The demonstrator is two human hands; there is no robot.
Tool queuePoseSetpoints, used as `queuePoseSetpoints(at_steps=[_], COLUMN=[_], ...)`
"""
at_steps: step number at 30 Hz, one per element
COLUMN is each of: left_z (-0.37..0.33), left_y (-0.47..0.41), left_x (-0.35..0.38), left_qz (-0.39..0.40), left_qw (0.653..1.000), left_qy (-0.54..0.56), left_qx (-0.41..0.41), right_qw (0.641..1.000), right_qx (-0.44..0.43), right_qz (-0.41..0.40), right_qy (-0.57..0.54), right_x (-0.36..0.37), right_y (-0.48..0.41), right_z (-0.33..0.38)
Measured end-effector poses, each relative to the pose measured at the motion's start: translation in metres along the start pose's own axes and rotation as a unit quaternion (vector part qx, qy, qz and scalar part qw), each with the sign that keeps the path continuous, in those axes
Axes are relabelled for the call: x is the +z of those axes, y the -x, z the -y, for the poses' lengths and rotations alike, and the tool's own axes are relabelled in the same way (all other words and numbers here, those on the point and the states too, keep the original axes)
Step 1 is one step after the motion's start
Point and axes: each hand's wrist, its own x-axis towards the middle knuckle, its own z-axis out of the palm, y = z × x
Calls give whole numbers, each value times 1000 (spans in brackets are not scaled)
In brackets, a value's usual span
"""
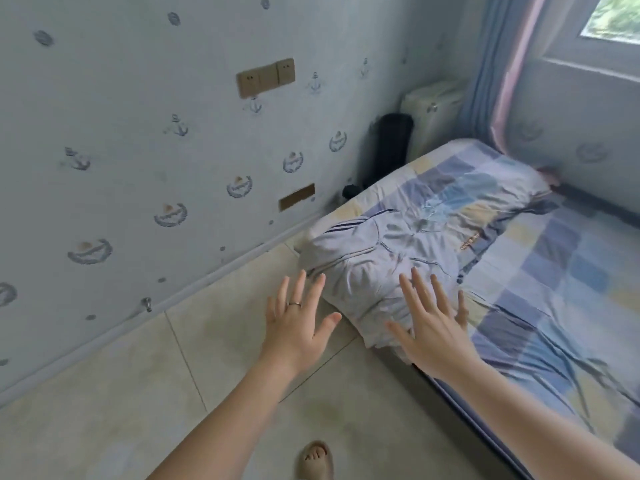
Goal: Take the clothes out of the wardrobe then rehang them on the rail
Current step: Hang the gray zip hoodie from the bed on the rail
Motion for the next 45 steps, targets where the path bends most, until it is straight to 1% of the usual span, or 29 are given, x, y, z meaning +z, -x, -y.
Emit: queuePoseSetpoints(at_steps=[3, 9, 17, 25, 31, 36, 39, 41, 45], left_z=[-3, -23, -68, -123, -136, -129, -118, -108, -82], left_y=[-45, -127, -273, -398, -467, -526, -564, -591, -648], left_x=[7, 25, 55, 97, 128, 161, 191, 215, 282], left_qz=[36, 85, 128, 193, 254, 305, 341, 370, 398], left_qw=[999, 991, 982, 974, 961, 944, 932, 923, 912], left_qy=[-4, -12, -29, -49, -69, -84, -82, -79, -80], left_qx=[41, 101, 134, 108, 90, 91, 85, 70, 63], right_qw=[998, 988, 979, 971, 965, 955, 941, 931, 907], right_qx=[63, 145, 194, 211, 222, 248, 282, 298, 340], right_qz=[6, 29, 40, 80, 111, 147, 163, 190, 221], right_qy=[-20, -33, -54, -73, -78, -75, -87, -92, -112], right_x=[5, 16, 21, 18, 29, 53, 78, 98, 153], right_y=[-15, -51, -157, -263, -318, -365, -395, -413, -452], right_z=[-12, -45, -123, -218, -263, -282, -287, -289, -297])
